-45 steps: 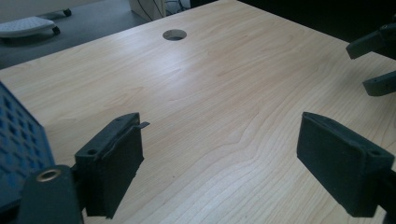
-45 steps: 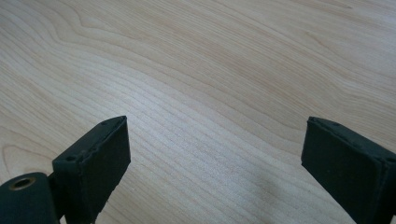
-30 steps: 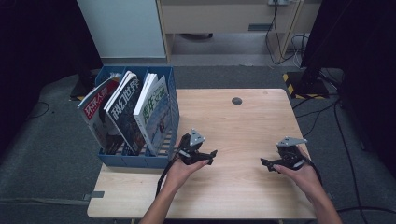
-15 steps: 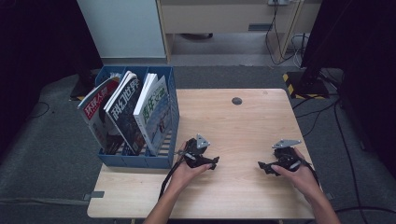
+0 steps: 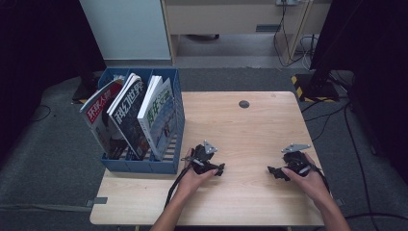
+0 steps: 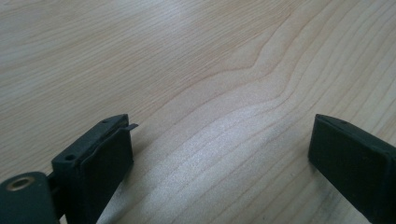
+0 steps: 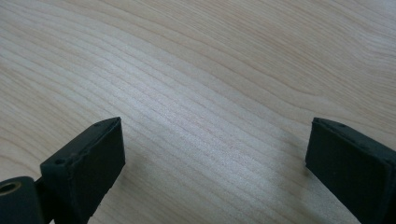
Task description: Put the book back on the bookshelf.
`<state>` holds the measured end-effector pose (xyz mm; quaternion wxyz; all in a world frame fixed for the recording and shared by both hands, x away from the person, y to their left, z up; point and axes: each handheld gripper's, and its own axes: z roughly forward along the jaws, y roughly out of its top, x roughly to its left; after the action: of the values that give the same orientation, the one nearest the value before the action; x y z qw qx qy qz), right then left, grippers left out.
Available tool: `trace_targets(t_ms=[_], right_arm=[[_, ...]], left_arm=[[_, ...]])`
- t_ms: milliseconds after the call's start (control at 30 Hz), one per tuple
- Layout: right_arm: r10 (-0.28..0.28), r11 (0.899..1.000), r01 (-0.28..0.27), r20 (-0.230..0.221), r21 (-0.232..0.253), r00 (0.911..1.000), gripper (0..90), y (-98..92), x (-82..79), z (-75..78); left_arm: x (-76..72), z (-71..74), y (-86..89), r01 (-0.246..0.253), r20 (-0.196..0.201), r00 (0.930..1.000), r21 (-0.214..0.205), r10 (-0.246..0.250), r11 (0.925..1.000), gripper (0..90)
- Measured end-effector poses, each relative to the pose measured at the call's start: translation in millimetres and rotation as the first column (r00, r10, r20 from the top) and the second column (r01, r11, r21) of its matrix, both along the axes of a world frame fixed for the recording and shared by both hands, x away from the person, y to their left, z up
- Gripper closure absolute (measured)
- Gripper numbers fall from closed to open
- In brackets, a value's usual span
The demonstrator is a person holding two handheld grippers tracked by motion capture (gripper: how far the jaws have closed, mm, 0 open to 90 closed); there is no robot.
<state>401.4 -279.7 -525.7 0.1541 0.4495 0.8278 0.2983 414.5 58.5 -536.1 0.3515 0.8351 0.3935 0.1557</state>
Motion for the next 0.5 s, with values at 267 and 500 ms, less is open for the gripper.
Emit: trace_targets(t_ms=[267, 500], right_arm=[[-0.029, 1.000, 0.030, 0.019, -0.004, 0.9994, 4.8, -1.8, 2.1, -0.4], [-0.051, 0.999, 0.051, 0.017, -0.013, 0.9985, 4.2, -1.9, 3.3, -4.9]], left_arm=[[0.2, -1.0, -1.0, -0.006, 0.007, 1.0000, 0.012, 0.006, 0.9999, 4.8], [0.3, -1.1, -1.2, -0.008, 0.006, 1.0000, 0.015, 0.007, 0.9999, 3.8]])
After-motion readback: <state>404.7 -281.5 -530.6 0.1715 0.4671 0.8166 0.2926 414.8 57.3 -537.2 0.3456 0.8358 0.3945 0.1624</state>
